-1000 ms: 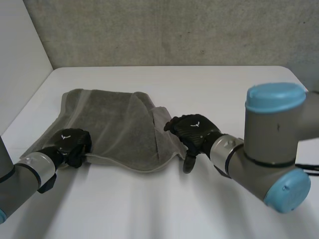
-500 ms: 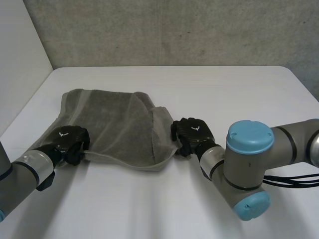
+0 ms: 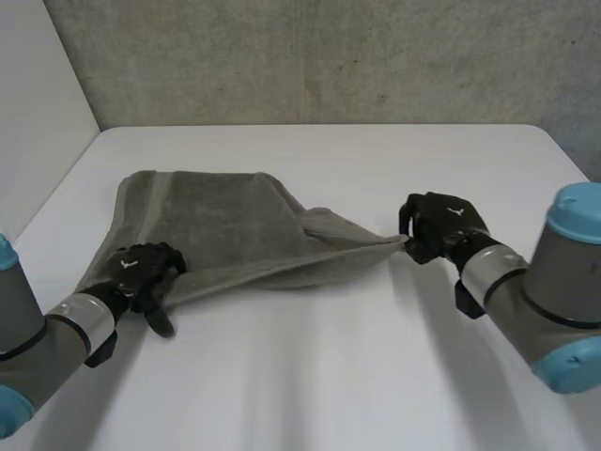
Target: Fold the towel.
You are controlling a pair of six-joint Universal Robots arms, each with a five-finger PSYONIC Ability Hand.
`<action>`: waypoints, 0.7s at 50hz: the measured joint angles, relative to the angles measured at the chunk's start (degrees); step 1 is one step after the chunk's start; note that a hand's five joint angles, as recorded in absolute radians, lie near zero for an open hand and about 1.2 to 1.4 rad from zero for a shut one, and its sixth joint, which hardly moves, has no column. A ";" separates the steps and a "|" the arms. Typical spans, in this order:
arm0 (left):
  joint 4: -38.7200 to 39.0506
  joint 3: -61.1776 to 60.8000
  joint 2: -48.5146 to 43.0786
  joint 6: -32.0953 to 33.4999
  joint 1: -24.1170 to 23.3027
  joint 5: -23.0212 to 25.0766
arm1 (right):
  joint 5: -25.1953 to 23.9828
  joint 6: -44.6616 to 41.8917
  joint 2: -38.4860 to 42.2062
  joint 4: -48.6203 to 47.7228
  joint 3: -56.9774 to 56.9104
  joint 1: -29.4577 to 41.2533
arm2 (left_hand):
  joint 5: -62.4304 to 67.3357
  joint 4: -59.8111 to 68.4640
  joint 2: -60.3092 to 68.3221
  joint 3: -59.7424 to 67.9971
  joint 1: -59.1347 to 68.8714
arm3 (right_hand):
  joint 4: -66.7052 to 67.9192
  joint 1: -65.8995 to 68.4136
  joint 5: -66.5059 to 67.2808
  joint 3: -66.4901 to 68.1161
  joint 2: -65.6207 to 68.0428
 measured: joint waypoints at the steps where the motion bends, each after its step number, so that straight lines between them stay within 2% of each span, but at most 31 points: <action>1: 0.02 0.01 -0.13 -0.24 -0.23 -0.08 | -0.45 0.05 -0.36 0.06 0.54 -0.54 | -0.02 0.00 0.00 0.00 0.00 | 0.00 0.00 0.00 0.00 0.00; 8: 0.18 0.06 0.00 -1.00 -1.45 -0.49 | -3.28 0.56 -2.43 0.16 4.29 -4.25 | 0.07 0.00 0.00 0.00 0.00 | 0.01 0.00 0.00 0.00 0.00; 11: 0.63 0.19 0.01 -0.95 -1.32 -1.01 | -3.38 0.59 -2.67 0.16 4.76 -4.82 | 0.62 0.05 0.14 0.04 0.12 | 0.02 0.00 0.00 0.01 0.00; 16: 2.49 0.29 -0.26 -0.75 -1.14 -2.63 | -3.23 0.70 -2.98 0.16 4.89 -5.82 | 9.00 5.72 6.19 6.05 6.67 | 0.08 0.00 0.00 0.17 0.00; 24: 4.61 0.20 -1.07 -0.22 -1.11 -4.58 | -3.21 0.81 -3.99 0.27 4.99 -8.69 | 10.05 6.29 7.02 6.83 7.57 | 0.16 0.00 0.00 0.21 0.00; 35: 4.34 -0.01 -1.37 -0.11 -1.10 -4.70 | -4.60 0.80 -4.25 1.12 4.52 -11.92 | 10.04 6.29 7.04 6.84 7.57 | 0.18 0.00 0.00 0.21 0.00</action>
